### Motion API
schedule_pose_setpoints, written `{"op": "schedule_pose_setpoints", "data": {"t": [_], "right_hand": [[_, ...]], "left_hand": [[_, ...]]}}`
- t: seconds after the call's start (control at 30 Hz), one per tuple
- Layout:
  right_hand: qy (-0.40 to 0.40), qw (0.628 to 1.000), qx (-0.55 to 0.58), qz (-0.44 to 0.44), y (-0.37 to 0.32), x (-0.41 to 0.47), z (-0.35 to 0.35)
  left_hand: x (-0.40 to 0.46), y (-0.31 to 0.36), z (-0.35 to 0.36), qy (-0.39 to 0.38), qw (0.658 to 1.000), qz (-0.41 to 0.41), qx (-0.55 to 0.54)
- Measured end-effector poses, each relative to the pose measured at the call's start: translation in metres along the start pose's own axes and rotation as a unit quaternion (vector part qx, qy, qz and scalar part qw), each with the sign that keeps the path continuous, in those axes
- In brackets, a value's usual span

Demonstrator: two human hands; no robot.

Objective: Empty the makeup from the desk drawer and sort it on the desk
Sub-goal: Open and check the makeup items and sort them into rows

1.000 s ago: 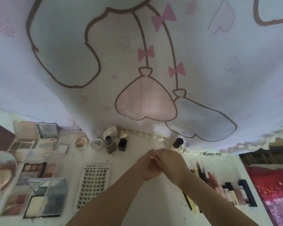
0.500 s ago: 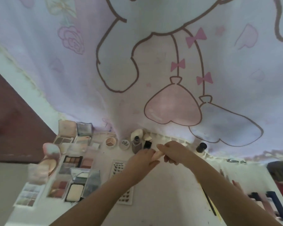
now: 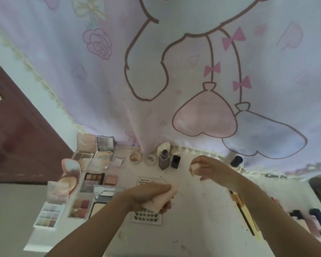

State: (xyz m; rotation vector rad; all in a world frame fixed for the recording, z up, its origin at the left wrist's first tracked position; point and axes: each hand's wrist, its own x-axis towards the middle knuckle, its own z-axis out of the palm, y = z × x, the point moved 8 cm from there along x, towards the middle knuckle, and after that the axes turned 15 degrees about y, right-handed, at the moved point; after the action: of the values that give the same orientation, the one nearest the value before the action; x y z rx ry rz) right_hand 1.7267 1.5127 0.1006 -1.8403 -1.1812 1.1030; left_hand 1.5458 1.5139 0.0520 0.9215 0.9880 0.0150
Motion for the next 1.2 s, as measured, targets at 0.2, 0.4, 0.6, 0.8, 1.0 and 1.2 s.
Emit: {"op": "schedule_pose_setpoints", "data": {"t": [0.2,0.4,0.6,0.8,1.0,1.2], "right_hand": [[0.106,0.984,0.0,0.141,0.069,0.017,0.003],[0.159,0.965,0.012,0.207,0.106,0.041,0.023],[0.177,0.967,-0.034,0.179,0.115,0.063,0.016],[0.155,0.973,-0.109,0.132,0.109,0.071,0.021],[0.134,0.973,-0.151,0.115,0.106,0.069,0.031],[0.178,0.961,-0.211,0.019,0.069,0.058,-0.011]], "left_hand": [[0.04,-0.001,-0.031,0.242,0.966,0.091,-0.008],[0.067,0.011,-0.031,0.408,0.898,0.088,0.138],[0.089,0.023,-0.022,0.429,0.863,0.11,0.243],[0.094,0.024,-0.025,0.447,0.837,0.094,0.301],[0.099,0.022,-0.025,0.45,0.811,0.095,0.362],[0.094,0.021,-0.027,0.46,0.82,0.103,0.323]]}}
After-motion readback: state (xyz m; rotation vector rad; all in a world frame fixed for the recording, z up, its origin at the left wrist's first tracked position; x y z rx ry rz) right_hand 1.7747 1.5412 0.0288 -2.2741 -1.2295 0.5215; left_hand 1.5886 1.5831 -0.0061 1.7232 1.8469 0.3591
